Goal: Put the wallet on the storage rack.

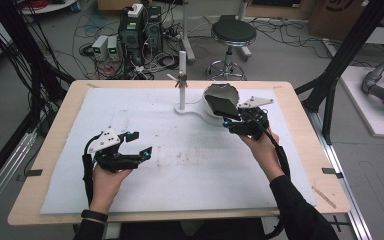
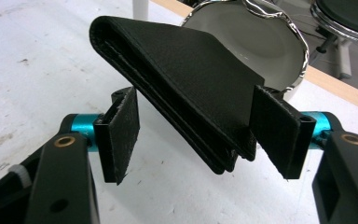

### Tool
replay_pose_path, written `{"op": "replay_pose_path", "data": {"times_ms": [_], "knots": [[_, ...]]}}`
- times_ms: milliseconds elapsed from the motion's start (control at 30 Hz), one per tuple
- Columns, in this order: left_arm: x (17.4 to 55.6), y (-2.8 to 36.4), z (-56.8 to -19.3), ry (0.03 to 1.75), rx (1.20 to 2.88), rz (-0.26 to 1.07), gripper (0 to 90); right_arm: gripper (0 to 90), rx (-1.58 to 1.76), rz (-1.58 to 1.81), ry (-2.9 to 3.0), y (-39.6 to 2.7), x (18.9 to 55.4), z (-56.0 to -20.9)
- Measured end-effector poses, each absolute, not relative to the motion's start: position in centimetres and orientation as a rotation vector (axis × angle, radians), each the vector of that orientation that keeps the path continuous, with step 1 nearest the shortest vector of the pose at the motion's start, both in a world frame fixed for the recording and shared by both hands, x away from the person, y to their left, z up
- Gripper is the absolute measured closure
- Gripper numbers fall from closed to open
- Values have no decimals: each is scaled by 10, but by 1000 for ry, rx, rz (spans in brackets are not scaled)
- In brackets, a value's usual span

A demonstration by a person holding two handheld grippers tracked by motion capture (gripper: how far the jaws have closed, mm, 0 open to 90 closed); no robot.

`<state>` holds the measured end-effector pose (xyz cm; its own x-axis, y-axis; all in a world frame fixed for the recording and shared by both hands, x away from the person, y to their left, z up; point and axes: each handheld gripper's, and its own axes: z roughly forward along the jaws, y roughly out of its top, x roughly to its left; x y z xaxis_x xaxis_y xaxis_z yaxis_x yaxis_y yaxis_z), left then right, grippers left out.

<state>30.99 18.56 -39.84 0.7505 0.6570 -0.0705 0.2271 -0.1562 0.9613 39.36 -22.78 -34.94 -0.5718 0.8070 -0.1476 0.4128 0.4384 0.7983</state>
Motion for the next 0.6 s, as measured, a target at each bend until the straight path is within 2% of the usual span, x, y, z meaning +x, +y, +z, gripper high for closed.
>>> {"op": "replay_pose_path", "data": {"times_ms": [167,600], "knots": [[311,186,-399,706,1724,435,246,315,1011,1069,2173,-235,388,-346],[312,182,-399,700,1724,432,245,316,1057,1153,2097,-263,378,-341]]}}
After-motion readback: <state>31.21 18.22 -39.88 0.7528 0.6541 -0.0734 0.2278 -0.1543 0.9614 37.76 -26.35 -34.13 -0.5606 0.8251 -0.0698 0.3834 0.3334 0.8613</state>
